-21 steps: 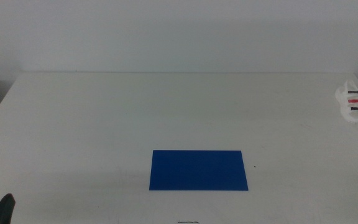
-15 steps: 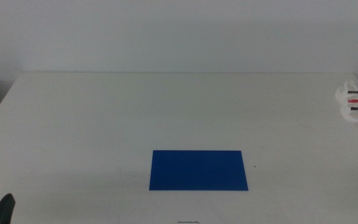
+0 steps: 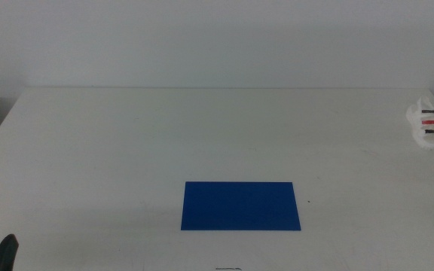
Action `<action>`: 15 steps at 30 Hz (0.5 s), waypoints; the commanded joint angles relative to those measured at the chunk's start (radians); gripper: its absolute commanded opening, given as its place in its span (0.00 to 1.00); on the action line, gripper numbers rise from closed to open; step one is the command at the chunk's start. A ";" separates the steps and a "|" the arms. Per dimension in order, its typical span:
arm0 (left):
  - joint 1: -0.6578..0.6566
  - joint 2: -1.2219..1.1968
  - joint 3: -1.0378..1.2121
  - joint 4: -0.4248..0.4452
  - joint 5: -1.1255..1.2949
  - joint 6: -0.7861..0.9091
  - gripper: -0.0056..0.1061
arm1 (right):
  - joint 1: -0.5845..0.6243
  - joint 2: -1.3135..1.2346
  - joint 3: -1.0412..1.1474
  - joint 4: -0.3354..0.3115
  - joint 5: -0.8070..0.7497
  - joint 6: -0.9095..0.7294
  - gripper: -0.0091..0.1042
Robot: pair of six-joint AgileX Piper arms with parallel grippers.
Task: Use one arm to grab the shoe from the table and place it on the mat.
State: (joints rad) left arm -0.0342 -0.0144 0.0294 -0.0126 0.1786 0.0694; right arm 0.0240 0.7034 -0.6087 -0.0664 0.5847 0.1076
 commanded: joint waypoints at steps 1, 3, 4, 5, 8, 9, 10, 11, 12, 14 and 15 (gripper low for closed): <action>-0.004 -0.016 -0.003 -0.009 -0.084 -0.015 0.89 | 0.001 0.058 -0.054 0.008 -0.057 -0.001 0.91; -0.004 -0.016 -0.003 -0.009 -0.084 -0.015 0.89 | 0.001 0.088 -0.054 0.023 -0.053 -0.001 0.91; -0.004 -0.016 -0.003 -0.009 -0.084 -0.015 0.89 | 0.001 0.103 -0.054 0.032 -0.053 -0.001 0.91; -0.004 -0.016 -0.003 -0.009 -0.084 -0.015 0.89 | 0.001 0.117 -0.054 0.036 -0.055 -0.001 0.91; -0.004 -0.016 -0.003 -0.009 -0.084 -0.015 0.89 | 0.001 0.150 -0.054 0.035 -0.081 -0.001 0.91; -0.004 -0.016 -0.003 -0.009 -0.084 -0.015 0.89 | 0.001 0.156 -0.055 0.036 -0.083 0.006 0.91; -0.004 -0.016 -0.003 -0.009 -0.084 -0.015 0.89 | 0.001 0.167 -0.062 0.036 -0.078 0.018 0.91; -0.004 -0.016 -0.003 -0.009 -0.084 -0.015 0.89 | 0.001 0.183 -0.075 0.031 -0.061 0.037 0.91; -0.004 -0.016 -0.003 -0.009 -0.084 -0.015 0.89 | 0.001 0.200 -0.091 0.027 -0.038 0.051 0.91; -0.004 -0.016 -0.003 -0.009 -0.084 -0.015 0.89 | 0.001 0.265 -0.151 0.008 0.035 0.062 0.91; -0.004 -0.016 -0.003 -0.009 -0.084 -0.015 0.89 | 0.001 0.299 -0.183 -0.004 0.068 0.065 0.91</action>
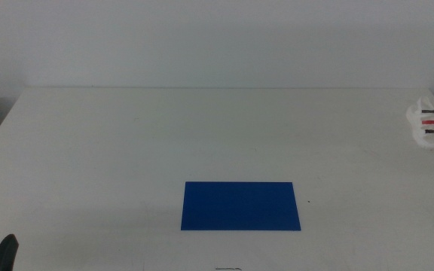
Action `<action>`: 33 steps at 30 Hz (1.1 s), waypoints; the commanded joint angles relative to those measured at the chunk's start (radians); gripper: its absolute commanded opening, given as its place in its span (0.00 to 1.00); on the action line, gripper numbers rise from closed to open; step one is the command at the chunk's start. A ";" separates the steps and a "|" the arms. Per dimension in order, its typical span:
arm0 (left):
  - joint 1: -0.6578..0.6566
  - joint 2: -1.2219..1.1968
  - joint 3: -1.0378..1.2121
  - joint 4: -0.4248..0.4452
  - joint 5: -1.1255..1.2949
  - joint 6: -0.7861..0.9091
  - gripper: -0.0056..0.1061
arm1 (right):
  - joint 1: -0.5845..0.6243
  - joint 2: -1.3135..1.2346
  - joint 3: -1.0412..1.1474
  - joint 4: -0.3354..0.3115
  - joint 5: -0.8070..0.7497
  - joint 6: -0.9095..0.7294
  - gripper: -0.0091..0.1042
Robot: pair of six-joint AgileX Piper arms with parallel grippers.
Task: Use one arm to grab the shoe from the table and place it on the mat.
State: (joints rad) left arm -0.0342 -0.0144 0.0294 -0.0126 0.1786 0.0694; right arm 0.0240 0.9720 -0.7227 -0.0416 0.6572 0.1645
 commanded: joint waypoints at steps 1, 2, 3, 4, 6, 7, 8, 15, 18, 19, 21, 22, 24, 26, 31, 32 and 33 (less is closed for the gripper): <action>-0.004 -0.016 -0.003 -0.009 -0.084 -0.015 0.89 | 0.001 0.075 -0.114 -0.037 0.029 0.014 0.91; -0.004 -0.016 -0.003 -0.009 -0.084 -0.015 0.89 | 0.001 0.123 -0.161 -0.045 0.075 0.023 0.91; -0.004 -0.016 -0.003 -0.009 -0.084 -0.015 0.89 | 0.001 0.172 -0.211 -0.048 0.101 0.025 0.91; -0.004 -0.016 -0.003 -0.009 -0.084 -0.015 0.89 | -0.002 0.222 -0.250 -0.051 0.129 0.024 0.91; -0.004 -0.016 -0.003 -0.009 -0.084 -0.015 0.89 | -0.016 0.302 -0.340 -0.055 0.161 0.020 0.91; -0.004 -0.016 -0.003 -0.009 -0.084 -0.015 0.89 | -0.031 0.351 -0.390 -0.053 0.174 0.019 0.91; -0.004 -0.016 -0.003 -0.009 -0.084 -0.015 0.89 | -0.051 0.408 -0.450 -0.045 0.187 0.019 0.91; -0.004 -0.016 -0.003 -0.009 -0.084 -0.015 0.89 | -0.134 0.675 -0.769 -0.039 0.274 -0.053 0.91; -0.004 -0.016 -0.003 -0.009 -0.084 -0.015 0.89 | -0.161 0.780 -0.918 -0.039 0.313 -0.095 0.91; -0.004 -0.016 -0.003 -0.009 -0.084 -0.015 0.89 | -0.171 0.819 -0.967 -0.039 0.324 -0.103 0.91; -0.004 -0.016 -0.003 -0.009 -0.084 -0.015 0.89 | -0.188 0.897 -1.053 -0.039 0.352 -0.125 0.91; -0.004 -0.016 -0.003 -0.009 -0.084 -0.015 0.89 | -0.194 0.933 -1.098 -0.038 0.367 -0.137 0.91; -0.004 -0.016 -0.003 -0.009 -0.084 -0.015 0.89 | -0.204 0.996 -1.180 -0.031 0.392 -0.165 0.91; -0.004 -0.016 -0.003 -0.009 -0.084 -0.015 0.89 | -0.209 1.057 -1.244 -0.018 0.401 -0.191 0.91; -0.004 -0.016 -0.003 -0.009 -0.084 -0.015 0.89 | -0.209 1.174 -1.356 -0.019 0.401 -0.228 0.91; -0.004 -0.016 -0.003 -0.009 -0.084 -0.015 0.89 | -0.209 1.195 -1.374 -0.020 0.396 -0.228 0.91; -0.004 -0.016 -0.003 -0.009 -0.084 -0.015 0.89 | -0.209 1.216 -1.390 -0.020 0.391 -0.227 0.91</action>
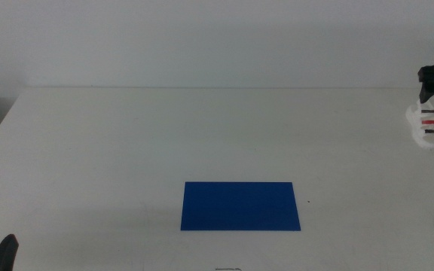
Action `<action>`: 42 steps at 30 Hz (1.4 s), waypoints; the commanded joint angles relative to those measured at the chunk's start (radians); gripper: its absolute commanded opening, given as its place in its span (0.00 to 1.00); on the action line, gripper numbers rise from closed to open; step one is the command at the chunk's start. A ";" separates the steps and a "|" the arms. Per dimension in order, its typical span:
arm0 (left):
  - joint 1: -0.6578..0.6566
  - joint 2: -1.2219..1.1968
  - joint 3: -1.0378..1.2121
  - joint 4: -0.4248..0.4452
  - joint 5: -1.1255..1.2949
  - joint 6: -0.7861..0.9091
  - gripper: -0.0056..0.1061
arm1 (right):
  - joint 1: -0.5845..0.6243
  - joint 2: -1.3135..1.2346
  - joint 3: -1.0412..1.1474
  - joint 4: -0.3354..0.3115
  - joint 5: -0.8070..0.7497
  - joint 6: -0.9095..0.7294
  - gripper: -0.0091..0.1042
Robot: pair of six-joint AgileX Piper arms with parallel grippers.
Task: Use one arm to grab the shoe from the table and place it on the mat.
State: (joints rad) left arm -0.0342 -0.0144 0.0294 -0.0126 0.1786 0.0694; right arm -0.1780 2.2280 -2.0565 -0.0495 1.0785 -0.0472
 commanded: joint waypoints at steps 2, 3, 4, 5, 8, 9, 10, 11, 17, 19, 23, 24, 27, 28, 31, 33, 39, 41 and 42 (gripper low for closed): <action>-0.004 -0.016 -0.003 -0.009 -0.084 -0.015 0.89 | -0.007 -0.004 -0.074 -0.016 -0.054 -0.015 0.91; -0.004 -0.016 -0.003 -0.009 -0.084 -0.015 0.89 | -0.007 0.008 -0.078 -0.020 -0.065 -0.015 0.91; -0.004 -0.016 -0.003 -0.009 -0.084 -0.015 0.89 | -0.007 0.021 -0.078 -0.027 -0.085 -0.015 0.91; -0.004 -0.016 -0.003 -0.009 -0.084 -0.015 0.89 | -0.007 0.032 -0.078 -0.032 -0.100 -0.015 0.91; -0.004 -0.016 -0.003 -0.009 -0.084 -0.015 0.89 | -0.007 0.064 -0.078 -0.039 -0.126 -0.015 0.90; -0.004 -0.016 -0.003 -0.009 -0.084 -0.015 0.89 | -0.007 0.076 -0.078 -0.039 -0.134 -0.015 0.89; -0.004 -0.016 -0.003 -0.009 -0.084 -0.015 0.89 | -0.007 0.087 -0.078 -0.039 -0.144 -0.015 0.88; -0.004 -0.016 -0.003 -0.009 -0.084 -0.015 0.89 | -0.007 0.095 -0.078 -0.040 -0.154 -0.015 0.87; -0.004 -0.016 -0.003 -0.009 -0.084 -0.015 0.89 | -0.005 0.127 -0.078 -0.042 -0.196 -0.038 0.65; -0.004 -0.016 -0.003 -0.009 -0.084 -0.015 0.89 | -0.005 0.129 -0.078 -0.042 -0.206 -0.024 0.47; -0.004 -0.016 -0.003 -0.009 -0.084 -0.015 0.89 | -0.004 0.109 -0.078 -0.042 -0.172 -0.029 0.07; -0.004 -0.016 -0.003 -0.009 -0.084 -0.015 0.89 | 0.000 0.099 -0.078 -0.041 -0.162 -0.029 0.07; -0.004 -0.016 -0.003 -0.009 -0.084 -0.015 0.89 | 0.016 0.041 -0.074 -0.031 -0.115 -0.020 0.07; -0.004 -0.016 -0.003 -0.009 -0.084 -0.015 0.89 | 0.023 0.014 -0.063 -0.022 -0.101 -0.015 0.07; -0.004 -0.016 -0.003 -0.009 -0.084 -0.015 0.89 | 0.068 -0.096 0.039 0.001 -0.075 -0.009 0.07; -0.004 -0.016 -0.003 -0.009 -0.084 -0.015 0.89 | 0.115 -0.193 0.162 0.001 -0.130 0.024 0.07; -0.004 -0.016 -0.003 -0.009 -0.084 -0.015 0.89 | 0.307 -0.422 0.397 -0.051 -0.160 0.199 0.07; -0.004 -0.016 -0.003 -0.009 -0.084 -0.015 0.89 | 0.400 -0.452 0.417 -0.089 -0.129 0.261 0.07; -0.004 -0.016 -0.003 -0.009 -0.084 -0.015 0.89 | 0.451 -0.455 0.417 -0.109 -0.109 0.299 0.07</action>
State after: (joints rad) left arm -0.0342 -0.0144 0.0294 -0.0126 0.1786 0.0694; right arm 0.2101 1.8434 -1.6277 -0.1069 0.9784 0.1927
